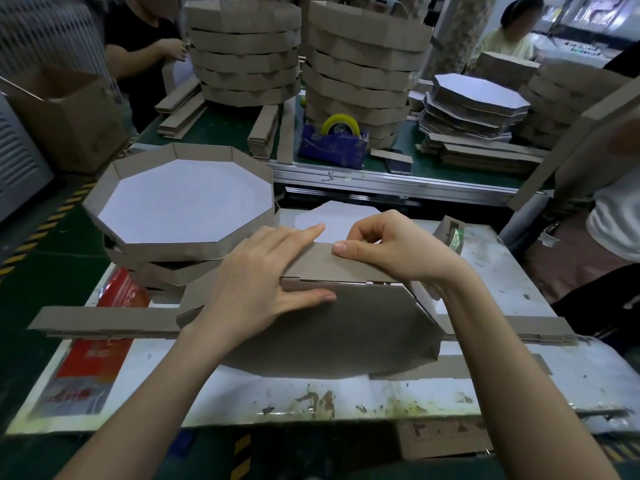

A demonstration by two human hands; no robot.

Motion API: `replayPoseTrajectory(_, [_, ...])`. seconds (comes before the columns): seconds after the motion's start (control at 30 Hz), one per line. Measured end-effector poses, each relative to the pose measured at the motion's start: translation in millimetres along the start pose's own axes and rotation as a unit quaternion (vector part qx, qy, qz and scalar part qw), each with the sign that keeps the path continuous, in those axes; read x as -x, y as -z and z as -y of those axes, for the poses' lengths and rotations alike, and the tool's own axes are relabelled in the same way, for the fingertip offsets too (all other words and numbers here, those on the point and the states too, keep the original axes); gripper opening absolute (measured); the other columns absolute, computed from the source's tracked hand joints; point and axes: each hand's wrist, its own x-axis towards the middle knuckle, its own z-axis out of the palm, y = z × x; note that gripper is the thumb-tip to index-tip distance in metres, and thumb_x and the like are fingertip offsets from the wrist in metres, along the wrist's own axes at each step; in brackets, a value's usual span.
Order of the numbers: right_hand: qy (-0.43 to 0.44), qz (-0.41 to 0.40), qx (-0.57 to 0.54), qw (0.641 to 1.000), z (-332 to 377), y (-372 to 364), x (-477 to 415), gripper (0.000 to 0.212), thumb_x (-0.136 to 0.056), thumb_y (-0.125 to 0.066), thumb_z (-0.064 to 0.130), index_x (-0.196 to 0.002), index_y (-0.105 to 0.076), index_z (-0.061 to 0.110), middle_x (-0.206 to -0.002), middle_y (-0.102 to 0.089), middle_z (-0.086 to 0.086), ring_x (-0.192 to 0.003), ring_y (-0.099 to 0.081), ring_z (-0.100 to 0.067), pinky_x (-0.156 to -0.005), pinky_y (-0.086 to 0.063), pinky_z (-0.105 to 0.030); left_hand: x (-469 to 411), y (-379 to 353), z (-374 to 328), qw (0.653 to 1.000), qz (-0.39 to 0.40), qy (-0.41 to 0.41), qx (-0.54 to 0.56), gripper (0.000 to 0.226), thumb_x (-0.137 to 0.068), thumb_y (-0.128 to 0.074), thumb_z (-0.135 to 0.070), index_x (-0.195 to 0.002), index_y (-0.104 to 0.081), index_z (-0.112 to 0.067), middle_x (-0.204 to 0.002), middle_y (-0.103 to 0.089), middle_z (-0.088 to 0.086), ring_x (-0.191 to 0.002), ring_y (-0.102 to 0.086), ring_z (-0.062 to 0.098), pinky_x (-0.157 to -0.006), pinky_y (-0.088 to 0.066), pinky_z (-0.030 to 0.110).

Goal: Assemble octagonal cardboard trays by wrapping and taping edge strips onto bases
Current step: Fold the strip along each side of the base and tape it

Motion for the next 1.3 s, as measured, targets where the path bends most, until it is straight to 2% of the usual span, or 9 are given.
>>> replayPoseTrajectory(0.13, [-0.004,0.01,-0.012,1.0,-1.7,-0.3,0.0,0.042,-0.09,-0.067,0.042,-0.08,-0.068,0.001,-0.079,-0.065,-0.025,-0.065,-0.052,-0.02,-0.06,-0.044,-0.037,-1.0,-2.4,-1.4,1.0,-0.006,0.005,-0.002,0.078,-0.077,-0.05,-0.072,-0.137,-0.053,-0.024,-0.121,-0.063,-0.002,-0.108,-0.055,0.021,-0.084,-0.051,0.039])
replayPoseTrajectory(0.27, [0.003,-0.009,-0.025,1.0,-6.0,-3.8,2.1,0.036,-0.093,-0.067,0.035,-0.074,-0.065,0.005,-0.058,-0.053,0.001,-0.054,-0.043,-0.005,-0.053,-0.034,-0.017,-2.4,-3.3,-1.4,1.0,-0.016,-0.012,0.013,0.061,-0.081,-0.053,-0.066,-0.133,-0.058,-0.035,-0.115,-0.062,-0.007,-0.104,-0.056,0.02,-0.08,-0.051,0.041])
replayPoseTrajectory(0.4, [0.018,-0.017,-0.012,1.0,-10.2,-5.4,5.4,0.03,-0.094,-0.066,0.036,-0.071,-0.064,0.016,-0.054,-0.048,0.012,-0.05,-0.04,-0.004,-0.051,-0.03,-0.014,-3.1,-1.9,-1.6,1.0,-0.012,-0.007,0.025,0.052,-0.083,-0.053,-0.064,-0.13,-0.058,-0.041,-0.115,-0.062,-0.009,-0.103,-0.056,0.019,-0.081,-0.05,0.041])
replayPoseTrajectory(0.6, [0.009,0.025,-0.01,1.0,-17.3,2.8,10.7,0.019,-0.096,-0.063,0.035,-0.097,-0.072,0.018,-0.079,-0.069,-0.001,-0.067,-0.057,-0.012,-0.063,-0.045,-0.026,-7.9,3.1,-5.2,0.998,0.037,-0.021,-0.04,0.05,-0.086,-0.046,-0.063,-0.128,-0.061,-0.04,-0.123,-0.062,-0.005,-0.117,-0.053,0.024,-0.092,-0.044,0.043])
replayPoseTrajectory(0.77, [0.018,0.079,-0.084,0.993,-28.6,17.6,5.1,0.026,-0.089,-0.067,0.04,-0.103,-0.075,0.02,-0.089,-0.076,0.005,-0.079,-0.067,-0.002,-0.068,-0.048,-0.013,-20.2,3.1,-20.5,0.994,0.054,-0.065,-0.066,0.047,-0.087,-0.047,-0.06,-0.117,-0.07,-0.032,-0.118,-0.068,0.001,-0.105,-0.063,0.025,-0.081,-0.049,0.04])
replayPoseTrajectory(0.93, [-0.028,-0.116,-0.32,0.94,-82.8,29.7,-10.1,0.018,-0.099,-0.059,0.025,-0.1,-0.077,0.02,-0.108,-0.074,-0.004,-0.104,-0.067,-0.016,-0.084,-0.058,-0.03,-31.3,-0.9,-38.5,0.993,0.078,-0.067,-0.054,0.043,-0.088,-0.04,-0.06,-0.114,-0.069,-0.041,-0.12,-0.068,-0.001,-0.102,-0.063,0.024,-0.079,-0.048,0.04])
replayPoseTrajectory(1.03, [-0.117,-0.237,-0.344,0.901,-130.5,36.9,-27.4,0.018,-0.1,-0.058,0.02,-0.094,-0.076,0.019,-0.102,-0.074,0.001,-0.104,-0.065,-0.016,-0.083,-0.06,-0.033,-41.4,-5.3,-52.3,0.99,0.1,-0.071,-0.068,0.044,-0.089,-0.036,-0.062,-0.116,-0.066,-0.046,-0.124,-0.066,-0.004,-0.106,-0.062,0.022,-0.083,-0.046,0.039])
replayPoseTrajectory(1.17, [-0.259,-0.296,-0.331,0.858,-202.0,42.3,-42.3,0.019,-0.1,-0.054,0.013,-0.097,-0.072,0.013,-0.098,-0.066,-0.001,-0.098,-0.059,-0.016,-0.072,-0.056,-0.029,-58.7,-14.4,-67.8,0.984,0.14,-0.067,-0.085,0.044,-0.088,-0.034,-0.066,-0.122,-0.059,-0.051,-0.133,-0.061,-0.008,-0.117,-0.055,0.019,-0.091,-0.04,0.037])
replayPoseTrajectory(1.3, [-0.379,-0.302,-0.328,0.811,-256.1,38.5,-47.0,0.028,-0.1,-0.05,0.006,-0.126,-0.061,0.002,-0.09,-0.057,-0.004,-0.082,-0.054,-0.018,-0.046,-0.048,-0.022,-74.9,-26.0,-80.8,0.981,0.149,-0.079,-0.093,0.043,-0.091,-0.034,-0.067,-0.121,-0.059,-0.051,-0.132,-0.061,-0.006,-0.117,-0.056,0.019,-0.092,-0.038,0.035])
